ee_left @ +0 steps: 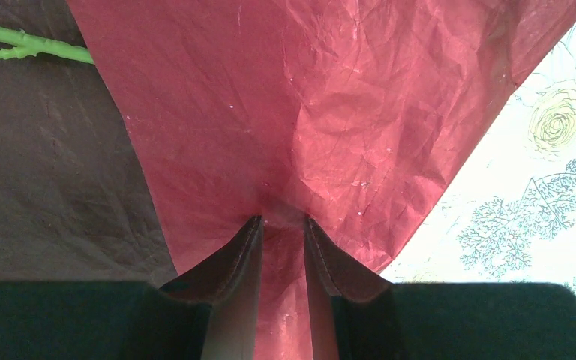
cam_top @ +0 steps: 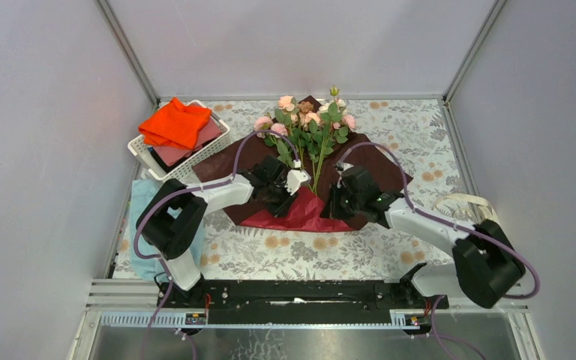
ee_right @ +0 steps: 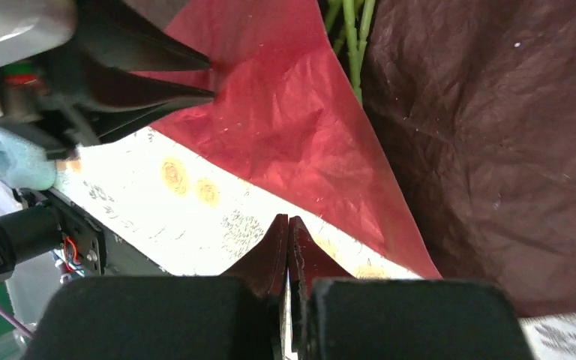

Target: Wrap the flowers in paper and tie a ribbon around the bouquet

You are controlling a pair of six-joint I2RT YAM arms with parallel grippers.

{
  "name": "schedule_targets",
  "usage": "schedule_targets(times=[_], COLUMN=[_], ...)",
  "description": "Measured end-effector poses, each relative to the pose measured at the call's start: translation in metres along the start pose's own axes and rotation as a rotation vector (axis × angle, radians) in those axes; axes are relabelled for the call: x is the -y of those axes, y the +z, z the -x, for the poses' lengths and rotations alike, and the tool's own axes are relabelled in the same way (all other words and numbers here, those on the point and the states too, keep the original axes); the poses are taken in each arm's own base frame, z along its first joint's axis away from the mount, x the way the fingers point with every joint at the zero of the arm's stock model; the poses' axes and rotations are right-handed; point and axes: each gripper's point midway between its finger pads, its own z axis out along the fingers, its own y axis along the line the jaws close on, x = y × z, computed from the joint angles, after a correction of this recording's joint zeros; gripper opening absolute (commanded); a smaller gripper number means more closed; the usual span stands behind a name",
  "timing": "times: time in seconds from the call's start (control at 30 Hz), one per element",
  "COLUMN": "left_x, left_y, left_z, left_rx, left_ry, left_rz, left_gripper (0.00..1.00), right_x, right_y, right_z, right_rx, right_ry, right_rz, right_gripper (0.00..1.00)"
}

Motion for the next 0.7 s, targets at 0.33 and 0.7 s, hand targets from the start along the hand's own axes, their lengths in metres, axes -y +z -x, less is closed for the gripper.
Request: schedule_targets(times=[0.33, 0.7], left_x=[0.012, 0.088], left_y=[-0.013, -0.019], left_z=[-0.003, 0.067], left_rx=[-0.027, 0.097], left_ry=[0.048, 0.195], left_rz=[-0.008, -0.147], left_gripper=[0.48, 0.48], right_x=[0.049, 0.055], right_y=[0.029, 0.025], right_z=[-0.047, -0.046], right_rx=[-0.154, -0.118], right_ry=[0.095, 0.13], right_rz=[-0.148, -0.171], right_gripper=[0.0, 0.0])
